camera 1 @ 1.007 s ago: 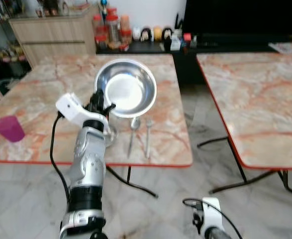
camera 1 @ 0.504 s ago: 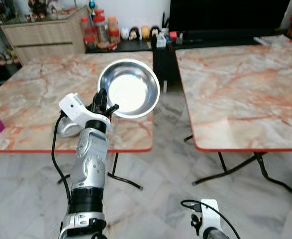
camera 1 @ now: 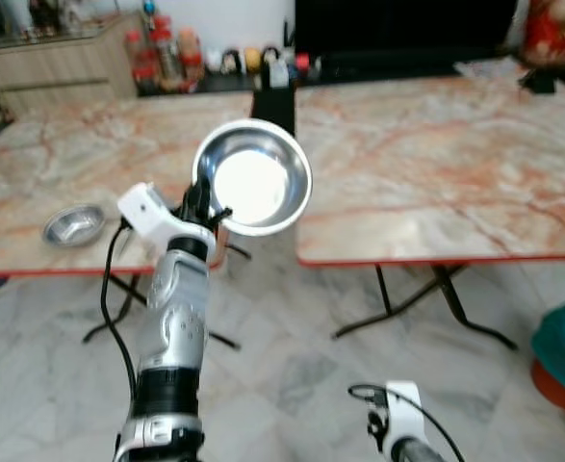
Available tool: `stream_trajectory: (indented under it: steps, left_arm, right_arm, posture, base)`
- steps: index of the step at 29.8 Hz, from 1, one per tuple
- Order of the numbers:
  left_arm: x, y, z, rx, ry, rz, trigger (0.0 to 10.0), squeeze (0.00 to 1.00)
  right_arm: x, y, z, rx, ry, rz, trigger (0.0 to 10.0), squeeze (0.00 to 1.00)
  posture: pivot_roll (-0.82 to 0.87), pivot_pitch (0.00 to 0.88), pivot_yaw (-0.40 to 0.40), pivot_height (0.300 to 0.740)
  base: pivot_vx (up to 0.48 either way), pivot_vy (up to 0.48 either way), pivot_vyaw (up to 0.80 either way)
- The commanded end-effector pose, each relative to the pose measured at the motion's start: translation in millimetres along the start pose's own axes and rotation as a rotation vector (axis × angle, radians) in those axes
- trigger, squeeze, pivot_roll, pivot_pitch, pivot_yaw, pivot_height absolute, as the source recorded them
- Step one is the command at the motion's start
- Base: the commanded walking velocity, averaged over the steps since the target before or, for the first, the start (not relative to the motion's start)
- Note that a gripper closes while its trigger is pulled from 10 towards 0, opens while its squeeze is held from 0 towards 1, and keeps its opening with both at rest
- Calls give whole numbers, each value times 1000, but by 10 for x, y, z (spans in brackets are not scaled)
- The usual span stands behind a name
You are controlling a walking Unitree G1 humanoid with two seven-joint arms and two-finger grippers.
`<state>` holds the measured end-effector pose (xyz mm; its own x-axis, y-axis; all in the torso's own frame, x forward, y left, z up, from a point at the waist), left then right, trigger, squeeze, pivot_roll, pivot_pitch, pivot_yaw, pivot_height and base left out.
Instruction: Setting the table
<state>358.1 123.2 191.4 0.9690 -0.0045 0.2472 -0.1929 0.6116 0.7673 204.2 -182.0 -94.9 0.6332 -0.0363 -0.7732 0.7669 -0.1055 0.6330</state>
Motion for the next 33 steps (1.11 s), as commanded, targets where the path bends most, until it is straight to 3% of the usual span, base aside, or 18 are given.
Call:
stream_trajectory:
  steps: [1,3,5,12,20,27,33]
  left_arm:
    - [14,20,64,79,-34,-8,10000,0]
    - [1,-16,79,120,-42,-17,10000,0]
    - [-25,-8,61,84,-25,-2,10000,0]
    - [-26,-31,97,110,-49,-16,10000,0]
    - [-18,-32,134,128,-62,-14,10000,0]
    - [-12,-50,162,131,-75,-17,10000,0]
    - [-14,-41,161,131,-78,-15,10000,0]
  right_arm:
    - [15,68,-36,11,2,20,10000,0]
    - [15,69,-32,16,-1,20,10000,0]
    - [15,68,-27,20,-4,21,10000,0]
    - [18,88,-21,15,-4,25,10000,0]
    - [20,98,-6,40,-16,26,10000,0]
    - [24,106,6,38,-19,18,10000,0]
    - [22,107,-2,32,-16,27,10000,0]
  posture:
    - [23,0,64,740]
    - [23,0,63,740]
    - [20,0,63,740]
    - [23,0,57,740]
    - [20,0,54,740]
    - [19,0,52,740]
    - [23,0,53,740]
  base:
    - [0,0,0]
    - [0,0,0]
    - [0,0,0]
    - [0,0,0]
    - [301,0,0]
    - [314,0,-756]
    - [319,0,0]
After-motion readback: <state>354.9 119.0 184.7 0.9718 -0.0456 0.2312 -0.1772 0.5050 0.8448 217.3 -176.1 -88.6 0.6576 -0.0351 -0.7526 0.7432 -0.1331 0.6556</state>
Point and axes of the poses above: a point about 5 cm out from each wrist's last joint towards the gripper, its own x axis pointing out of the wrist towards the gripper, its own y axis along the axis of the wrist's last joint, z = x × y, the point moved 2 cm from there along x, pointing out of the wrist towards the gripper, and after that the axes turned 5 degrees about x, right-handed, at the moved point
